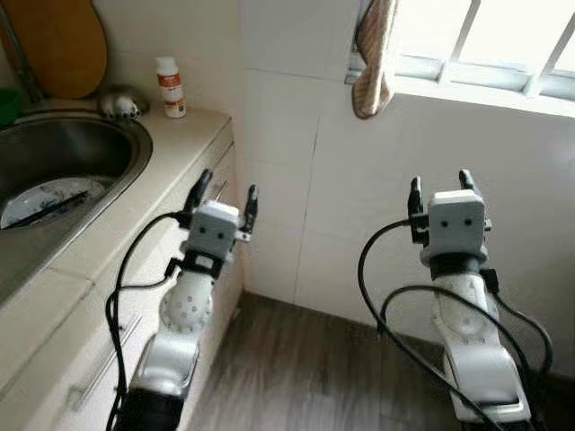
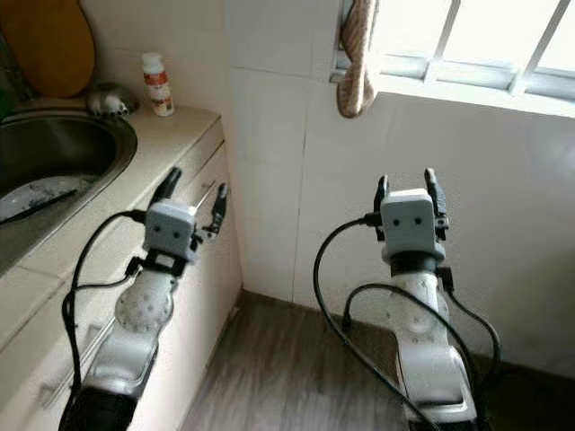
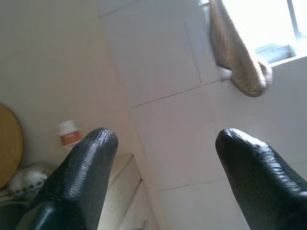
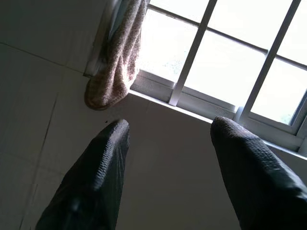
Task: Kitchen organization
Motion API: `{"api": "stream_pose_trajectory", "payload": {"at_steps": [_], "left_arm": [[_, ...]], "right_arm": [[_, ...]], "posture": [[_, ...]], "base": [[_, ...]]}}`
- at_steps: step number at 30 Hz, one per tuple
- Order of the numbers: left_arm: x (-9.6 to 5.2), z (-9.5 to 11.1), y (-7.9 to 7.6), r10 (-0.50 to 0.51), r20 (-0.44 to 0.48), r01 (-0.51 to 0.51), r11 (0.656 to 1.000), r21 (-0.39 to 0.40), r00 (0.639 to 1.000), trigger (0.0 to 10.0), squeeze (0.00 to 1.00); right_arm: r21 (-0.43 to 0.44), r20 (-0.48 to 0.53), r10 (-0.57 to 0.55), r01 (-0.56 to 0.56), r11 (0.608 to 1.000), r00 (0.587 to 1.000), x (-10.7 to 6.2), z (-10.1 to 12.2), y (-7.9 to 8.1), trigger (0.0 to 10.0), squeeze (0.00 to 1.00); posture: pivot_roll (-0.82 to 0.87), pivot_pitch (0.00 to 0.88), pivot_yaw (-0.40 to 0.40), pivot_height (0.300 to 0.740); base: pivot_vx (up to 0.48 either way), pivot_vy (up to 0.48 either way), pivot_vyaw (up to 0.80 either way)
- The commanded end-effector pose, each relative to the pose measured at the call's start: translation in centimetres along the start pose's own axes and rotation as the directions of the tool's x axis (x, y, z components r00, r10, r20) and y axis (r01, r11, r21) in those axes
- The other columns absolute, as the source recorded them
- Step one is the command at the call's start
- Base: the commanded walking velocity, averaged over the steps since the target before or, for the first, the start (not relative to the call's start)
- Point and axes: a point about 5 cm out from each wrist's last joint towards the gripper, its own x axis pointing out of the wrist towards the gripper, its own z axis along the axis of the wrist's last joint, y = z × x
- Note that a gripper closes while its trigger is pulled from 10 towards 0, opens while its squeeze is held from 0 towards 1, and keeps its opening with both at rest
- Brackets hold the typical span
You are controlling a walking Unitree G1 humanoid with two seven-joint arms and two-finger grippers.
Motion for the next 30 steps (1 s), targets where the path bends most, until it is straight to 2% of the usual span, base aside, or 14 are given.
{"api": "stream_pose_trajectory", "payload": {"at_steps": [1,13,18,30], "left_arm": [[0.2,0.1,-0.6,-0.020,0.005,0.020,1.000,-0.007,1.000,10.0,0.00],[1.5,-0.5,-0.7,-0.037,0.001,0.037,0.999,-0.013,0.999,10.0,0.00],[2.6,-0.6,-0.6,-0.038,0.008,0.038,0.999,-0.008,0.999,10.0,0.00],[3.5,-1.3,0.0,-0.030,-0.005,0.030,0.999,0.013,1.000,10.0,0.00]], "right_arm": [[-0.013,0.004,-0.010,0.010,1.000,1.000,0.3,0.0,-0.1,10.0,0.00],[0.009,0.040,-0.034,0.034,0.999,0.999,2.5,0.4,0.3,10.0,0.00],[0.020,0.056,-0.035,0.034,0.999,0.998,3.4,0.5,0.8,10.0,0.00],[0.033,0.017,-0.006,0.005,0.999,1.000,4.0,-0.5,2.1,10.0,0.00]], "posture": [[0.04,0.000,-0.051,0.740],[0.05,0.000,-0.034,0.740],[0.05,0.000,-0.027,0.740],[0.05,0.000,-0.024,0.740]], "base": [[0.000,-0.382,0.00],[0.000,-0.031,0.00],[0.000,0.000,0.00],[0.000,0.000,0.00]]}}
